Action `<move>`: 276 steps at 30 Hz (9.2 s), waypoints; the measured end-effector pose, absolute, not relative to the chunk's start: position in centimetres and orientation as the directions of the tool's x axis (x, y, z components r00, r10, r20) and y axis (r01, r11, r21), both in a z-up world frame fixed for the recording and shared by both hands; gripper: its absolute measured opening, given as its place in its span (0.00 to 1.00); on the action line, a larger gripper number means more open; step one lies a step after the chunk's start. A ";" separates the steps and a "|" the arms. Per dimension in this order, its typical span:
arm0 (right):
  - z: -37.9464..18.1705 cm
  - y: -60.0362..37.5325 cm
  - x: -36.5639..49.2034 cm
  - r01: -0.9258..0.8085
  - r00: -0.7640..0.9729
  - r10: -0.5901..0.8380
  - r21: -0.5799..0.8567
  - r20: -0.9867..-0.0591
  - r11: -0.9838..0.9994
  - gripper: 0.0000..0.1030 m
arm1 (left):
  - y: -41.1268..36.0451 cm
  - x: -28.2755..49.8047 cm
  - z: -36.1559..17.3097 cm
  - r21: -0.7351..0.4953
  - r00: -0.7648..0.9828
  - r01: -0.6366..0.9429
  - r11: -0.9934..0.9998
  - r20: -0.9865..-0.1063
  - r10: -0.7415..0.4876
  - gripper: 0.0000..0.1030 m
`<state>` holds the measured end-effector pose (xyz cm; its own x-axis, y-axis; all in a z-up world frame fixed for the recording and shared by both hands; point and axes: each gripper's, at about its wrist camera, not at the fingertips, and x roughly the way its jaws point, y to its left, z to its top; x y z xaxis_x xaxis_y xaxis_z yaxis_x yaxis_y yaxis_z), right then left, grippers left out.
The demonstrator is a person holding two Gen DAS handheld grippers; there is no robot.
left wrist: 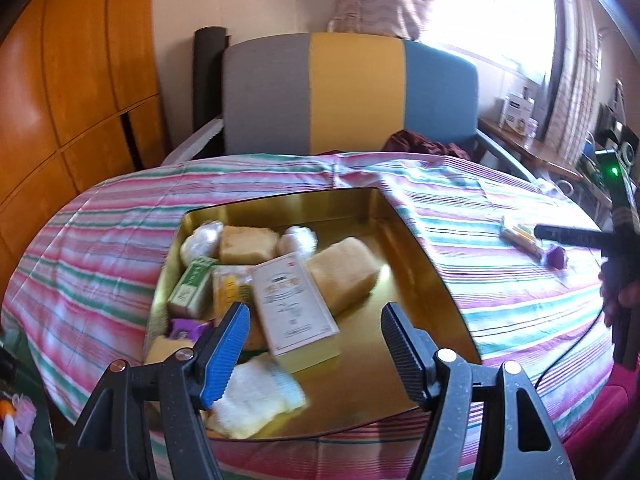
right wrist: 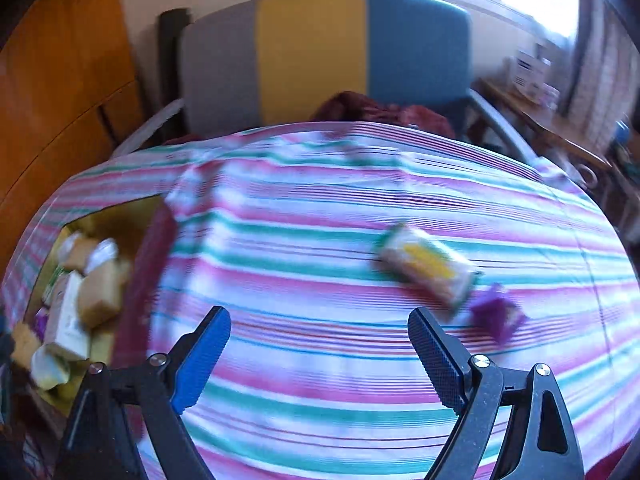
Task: Organize objects
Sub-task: 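Move both tools back from the tray to the WEIDAN bag and purple candy, then grasp the WEIDAN bag with the left gripper while the right gripper grasps the purple candy, then carry the WEIDAN bag into the tray and release it with the left gripper, then carry the purple candy into the tray and release it with the right gripper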
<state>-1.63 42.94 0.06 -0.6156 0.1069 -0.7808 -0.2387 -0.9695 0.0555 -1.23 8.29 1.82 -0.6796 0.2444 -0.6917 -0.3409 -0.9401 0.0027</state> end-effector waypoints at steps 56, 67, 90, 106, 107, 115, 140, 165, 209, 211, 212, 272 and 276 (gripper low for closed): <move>-3.2 61.7 1.0 -0.722 -0.497 0.286 0.208 -0.819 -0.660 0.46 | 39.3 -10.1 -6.1 -0.281 -0.180 -0.566 -0.775 -0.875 0.449 0.45; -3.1 62.9 2.0 -0.735 -0.536 0.257 0.295 -0.804 -0.611 0.46 | 46.1 -14.0 -8.3 -0.368 -0.158 -0.397 -0.841 -0.875 0.458 0.70; -6.4 61.2 -1.6 -0.599 -0.533 0.008 0.371 -0.846 -0.710 0.46 | 38.3 -7.7 -8.1 -0.058 -0.306 -0.648 -0.759 -0.893 0.330 0.47; -8.5 56.9 -4.3 -0.465 -0.465 -0.040 0.282 -0.884 -0.839 0.47 | 30.4 -3.1 -8.7 -0.011 -0.439 -0.635 -0.772 -0.818 0.372 0.47; -8.5 56.8 -4.2 -0.463 -0.464 -0.033 0.274 -0.885 -0.843 0.47 | 30.2 -3.0 -8.7 -0.013 -0.444 -0.634 -0.773 -0.813 0.377 0.47; -8.8 55.8 -4.7 -0.436 -0.431 0.025 0.184 -0.902 -0.881 0.45 | 30.2 -2.6 -9.0 0.005 -0.476 -0.633 -0.774 -0.792 0.384 0.47; -9.0 54.1 -4.6 -0.353 -0.420 0.134 0.026 -0.898 -0.935 0.45 | 22.7 -1.3 1.5 0.004 -0.642 -0.509 -0.861 -0.668 0.377 0.47; -8.9 52.3 -4.1 -0.330 -0.430 0.235 -0.090 -0.872 -0.940 0.44 | 10.9 -3.3 -1.6 -0.108 -0.602 -0.315 -0.943 -0.746 0.286 0.47; -8.8 51.8 -4.4 -0.308 -0.419 0.265 -0.139 -0.868 -0.941 0.41 | 9.9 -4.5 -3.9 -0.062 -0.596 -0.312 -0.948 -0.764 0.246 0.47; -8.8 51.9 -4.4 -0.310 -0.419 0.265 -0.138 -0.869 -0.941 0.41 | 9.7 -4.4 -3.3 -0.054 -0.611 -0.298 -0.953 -0.756 0.234 0.47; -8.8 51.8 -4.4 -0.311 -0.418 0.266 -0.138 -0.869 -0.940 0.41 | 9.5 -4.3 -3.0 -0.047 -0.621 -0.288 -0.956 -0.752 0.224 0.47; -4.9 17.7 -8.9 0.272 -0.551 -0.126 -0.035 -0.825 -0.962 0.58 | -0.5 -2.5 -0.3 -0.035 -0.723 -0.066 -0.997 -0.687 0.072 0.57; -4.1 18.0 -8.0 0.274 -0.578 -0.142 -0.028 -0.804 -0.961 0.74 | -0.3 -2.5 0.0 -0.039 -0.729 -0.068 -0.997 -0.680 0.077 0.60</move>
<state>-7.97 18.04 -4.13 -0.5779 -0.1417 -0.8037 0.2741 -0.9613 -0.0276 -2.49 -0.27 0.02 -0.7293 0.0766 -0.6799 -0.0683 -0.9969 -0.0390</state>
